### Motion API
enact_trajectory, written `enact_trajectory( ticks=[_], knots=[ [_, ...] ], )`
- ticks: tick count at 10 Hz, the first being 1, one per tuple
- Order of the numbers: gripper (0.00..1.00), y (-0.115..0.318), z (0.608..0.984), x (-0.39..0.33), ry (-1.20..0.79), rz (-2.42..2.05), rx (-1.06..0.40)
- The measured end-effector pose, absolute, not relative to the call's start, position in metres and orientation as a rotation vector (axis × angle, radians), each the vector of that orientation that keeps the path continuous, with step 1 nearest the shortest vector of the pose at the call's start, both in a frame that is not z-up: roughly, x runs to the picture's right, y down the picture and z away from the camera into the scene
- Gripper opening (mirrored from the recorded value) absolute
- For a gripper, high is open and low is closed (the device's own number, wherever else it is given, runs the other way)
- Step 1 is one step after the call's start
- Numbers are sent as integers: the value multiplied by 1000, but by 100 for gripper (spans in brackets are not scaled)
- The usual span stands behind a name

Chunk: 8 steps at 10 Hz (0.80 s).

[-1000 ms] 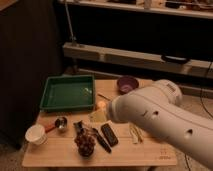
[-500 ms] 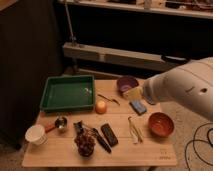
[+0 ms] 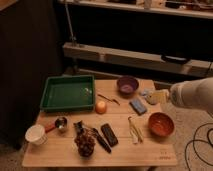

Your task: Place towel in table surface

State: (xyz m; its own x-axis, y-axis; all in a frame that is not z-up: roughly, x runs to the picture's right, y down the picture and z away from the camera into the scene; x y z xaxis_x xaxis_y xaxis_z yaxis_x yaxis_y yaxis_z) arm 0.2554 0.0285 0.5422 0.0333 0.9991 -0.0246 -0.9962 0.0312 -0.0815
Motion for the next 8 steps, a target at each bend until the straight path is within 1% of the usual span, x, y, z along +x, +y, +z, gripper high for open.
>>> enact_trajectory(
  ticks=[3, 5, 8],
  knots=[
    [80, 42, 544, 282, -4, 1621, -51],
    [80, 42, 547, 281, 69, 1652, 20],
    [80, 37, 545, 285, 114, 1683, 108]
  ],
)
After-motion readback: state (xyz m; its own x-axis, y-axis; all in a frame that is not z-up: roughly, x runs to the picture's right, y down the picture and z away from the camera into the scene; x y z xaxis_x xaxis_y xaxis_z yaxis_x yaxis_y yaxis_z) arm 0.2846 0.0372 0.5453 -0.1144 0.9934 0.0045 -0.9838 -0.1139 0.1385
